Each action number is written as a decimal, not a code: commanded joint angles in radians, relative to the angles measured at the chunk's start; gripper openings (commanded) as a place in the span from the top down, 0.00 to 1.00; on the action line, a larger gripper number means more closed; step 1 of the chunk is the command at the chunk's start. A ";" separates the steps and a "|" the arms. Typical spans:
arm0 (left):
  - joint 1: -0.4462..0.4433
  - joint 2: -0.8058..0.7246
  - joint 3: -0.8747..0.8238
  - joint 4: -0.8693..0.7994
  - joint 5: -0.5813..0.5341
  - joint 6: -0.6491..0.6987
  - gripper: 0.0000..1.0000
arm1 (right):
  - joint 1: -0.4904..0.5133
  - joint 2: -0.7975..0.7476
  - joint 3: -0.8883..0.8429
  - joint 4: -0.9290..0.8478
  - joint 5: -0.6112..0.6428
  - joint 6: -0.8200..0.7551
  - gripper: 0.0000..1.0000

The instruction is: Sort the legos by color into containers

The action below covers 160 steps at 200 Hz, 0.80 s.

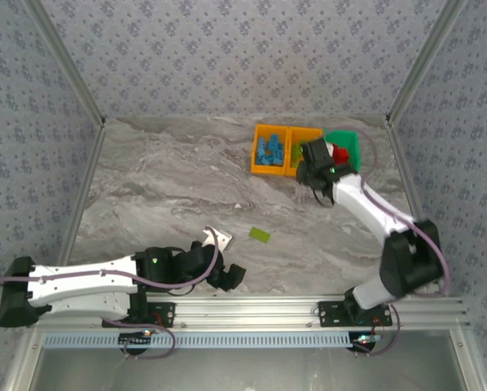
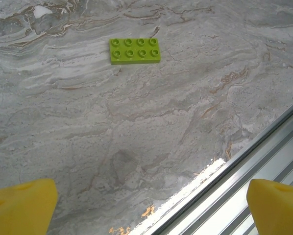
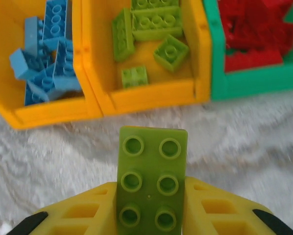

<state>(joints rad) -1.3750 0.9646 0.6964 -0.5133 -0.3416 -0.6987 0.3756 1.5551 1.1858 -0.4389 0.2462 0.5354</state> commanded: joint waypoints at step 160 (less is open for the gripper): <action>-0.005 0.033 0.003 -0.078 -0.191 -0.115 0.02 | 0.271 -0.215 -0.182 -0.097 -0.041 -0.200 0.17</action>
<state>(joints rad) -1.3766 1.0027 0.6964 -0.5346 -0.4812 -0.8505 0.5220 1.4002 1.1389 -0.5518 0.2073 0.3939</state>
